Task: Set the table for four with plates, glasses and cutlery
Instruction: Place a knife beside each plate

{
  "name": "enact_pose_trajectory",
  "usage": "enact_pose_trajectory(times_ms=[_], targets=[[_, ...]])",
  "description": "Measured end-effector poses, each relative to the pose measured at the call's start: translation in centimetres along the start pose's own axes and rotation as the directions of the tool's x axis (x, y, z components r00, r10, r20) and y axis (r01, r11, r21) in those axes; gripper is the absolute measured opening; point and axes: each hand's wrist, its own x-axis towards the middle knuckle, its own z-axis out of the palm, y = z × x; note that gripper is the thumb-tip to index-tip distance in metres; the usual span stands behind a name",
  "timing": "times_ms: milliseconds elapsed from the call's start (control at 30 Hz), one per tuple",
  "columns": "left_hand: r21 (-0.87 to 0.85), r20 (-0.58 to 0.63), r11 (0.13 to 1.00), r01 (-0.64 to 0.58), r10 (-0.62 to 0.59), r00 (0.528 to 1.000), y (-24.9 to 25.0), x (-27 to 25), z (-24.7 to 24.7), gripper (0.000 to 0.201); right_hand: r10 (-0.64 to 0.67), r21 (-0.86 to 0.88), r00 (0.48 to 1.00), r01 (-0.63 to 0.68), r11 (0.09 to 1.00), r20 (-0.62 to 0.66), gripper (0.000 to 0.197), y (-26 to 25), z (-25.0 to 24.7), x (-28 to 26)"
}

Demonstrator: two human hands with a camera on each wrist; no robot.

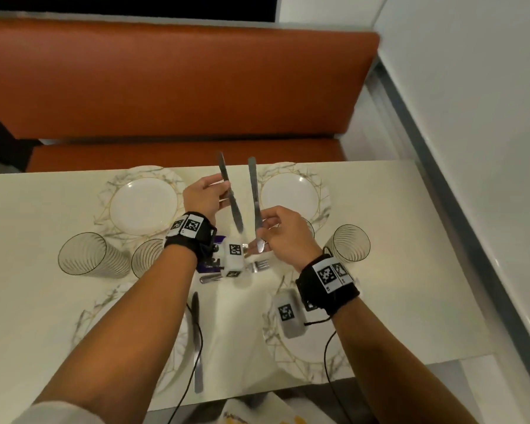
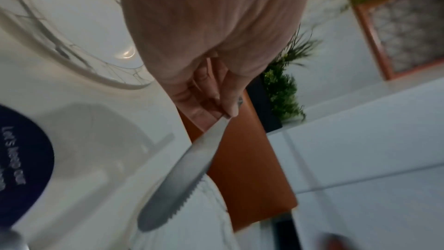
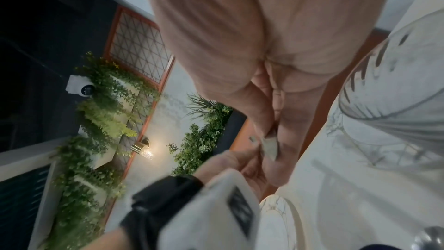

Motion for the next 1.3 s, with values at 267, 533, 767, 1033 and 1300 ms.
enact_pose_trajectory(times_ms=[267,533,767,1033,1300], targets=[[0.379,-0.064,0.900,0.214,-0.205,0.977,-4.4,8.6,3.3,0.014,0.027,0.299,0.998,-0.041,0.953,0.050,0.021,-0.3,-5.3,0.2],[0.648,-0.068,0.740,0.180,-0.180,0.981,-7.1,12.5,5.1,0.006,0.068,0.344,0.997,-0.080,0.936,0.048,0.024,-0.8,-8.1,0.8],[0.715,-0.100,0.685,0.140,-0.098,0.990,-7.8,14.0,5.0,0.015,0.072,0.380,0.997,-0.081,0.922,0.039,0.026,-2.1,-8.4,2.0],[0.741,-0.090,0.662,0.117,-0.075,0.993,-7.5,13.3,5.1,0.018,0.080,0.370,0.996,-0.089,0.925,0.039,0.028,-2.3,-7.8,2.5],[0.752,-0.107,0.648,0.118,-0.056,0.993,-5.4,11.5,3.9,0.026,0.028,0.303,0.999,-0.031,0.953,0.016,0.028,-2.5,-6.6,2.0]])
